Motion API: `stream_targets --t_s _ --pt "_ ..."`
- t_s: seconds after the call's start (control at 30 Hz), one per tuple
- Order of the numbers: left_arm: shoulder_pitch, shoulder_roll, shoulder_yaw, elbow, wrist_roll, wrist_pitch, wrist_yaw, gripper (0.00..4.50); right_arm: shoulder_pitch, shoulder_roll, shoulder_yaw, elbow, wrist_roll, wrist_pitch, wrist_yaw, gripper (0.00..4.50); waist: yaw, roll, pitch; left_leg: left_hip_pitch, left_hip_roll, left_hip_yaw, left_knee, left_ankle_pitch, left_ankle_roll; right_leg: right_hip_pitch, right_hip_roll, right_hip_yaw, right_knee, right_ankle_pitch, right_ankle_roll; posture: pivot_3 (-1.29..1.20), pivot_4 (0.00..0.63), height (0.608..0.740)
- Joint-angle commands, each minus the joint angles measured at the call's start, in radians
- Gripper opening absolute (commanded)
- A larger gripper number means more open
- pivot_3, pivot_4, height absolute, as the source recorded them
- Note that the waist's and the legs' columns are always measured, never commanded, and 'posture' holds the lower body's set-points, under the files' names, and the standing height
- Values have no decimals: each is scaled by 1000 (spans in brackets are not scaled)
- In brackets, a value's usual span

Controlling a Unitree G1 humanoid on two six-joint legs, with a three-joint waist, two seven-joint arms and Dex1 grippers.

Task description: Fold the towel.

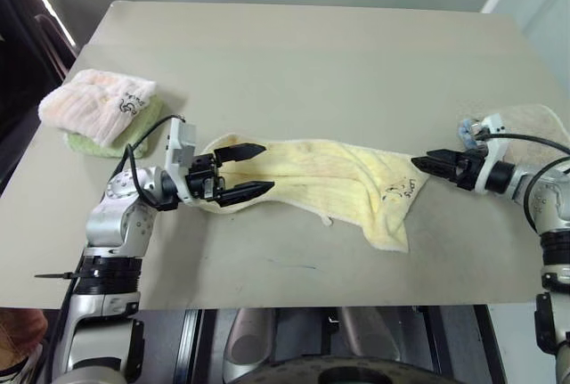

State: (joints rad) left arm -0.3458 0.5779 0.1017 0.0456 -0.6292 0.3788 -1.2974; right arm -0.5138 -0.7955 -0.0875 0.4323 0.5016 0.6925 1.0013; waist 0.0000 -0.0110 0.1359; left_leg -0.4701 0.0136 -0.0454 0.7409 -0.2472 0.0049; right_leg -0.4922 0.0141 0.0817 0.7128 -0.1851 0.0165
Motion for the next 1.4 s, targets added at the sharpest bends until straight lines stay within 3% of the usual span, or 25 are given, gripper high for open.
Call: stream_targets --t_s 0.03,0.53,0.67,0.9,0.93,1.1,1.4 --pt "15 17 24 -53 -23 10 10 4500 -36 -33 24 48 -30 17 85 3654 0 0 0 0 0 0 0 0 0 0 0 0 0 0 0 0 150 697" --pt "53 25 17 -71 -19 0 13 4500 -71 42 47 60 -37 105 169 3654 -12 1 0 3 1 0 -1 0 -1 1 1 0 0 0 -3 0 150 697" --pt "46 21 15 -69 -20 2 15 4500 -64 33 33 33 -35 119 177 2796 -11 1 0 2 1 0 -1 0 -1 1 1 0 0 0 -4 0 150 697" --pt "35 4 5 -52 -8 -9 19 4500 -32 -10 -30 -151 24 200 164 245 -10 1 0 2 1 0 -1 0 -1 0 0 0 0 0 -4 0 150 697" --pt "34 0 3 -51 -6 -11 19 4500 -30 -13 -39 -178 33 211 158 40 -10 1 0 2 1 0 -1 0 -1 0 0 0 0 0 -4 0 150 697" --pt "30 -20 -7 -49 3 -18 24 4500 -55 -24 -61 -354 87 290 118 40 -10 1 0 2 1 0 -1 0 -1 0 1 0 0 0 -4 0 150 697" --pt "11 -46 -25 -61 8 -15 42 4500 -114 70 75 -656 133 382 9 40 -10 1 0 2 1 0 -1 0 -1 0 1 0 0 -1 -3 0 150 697"
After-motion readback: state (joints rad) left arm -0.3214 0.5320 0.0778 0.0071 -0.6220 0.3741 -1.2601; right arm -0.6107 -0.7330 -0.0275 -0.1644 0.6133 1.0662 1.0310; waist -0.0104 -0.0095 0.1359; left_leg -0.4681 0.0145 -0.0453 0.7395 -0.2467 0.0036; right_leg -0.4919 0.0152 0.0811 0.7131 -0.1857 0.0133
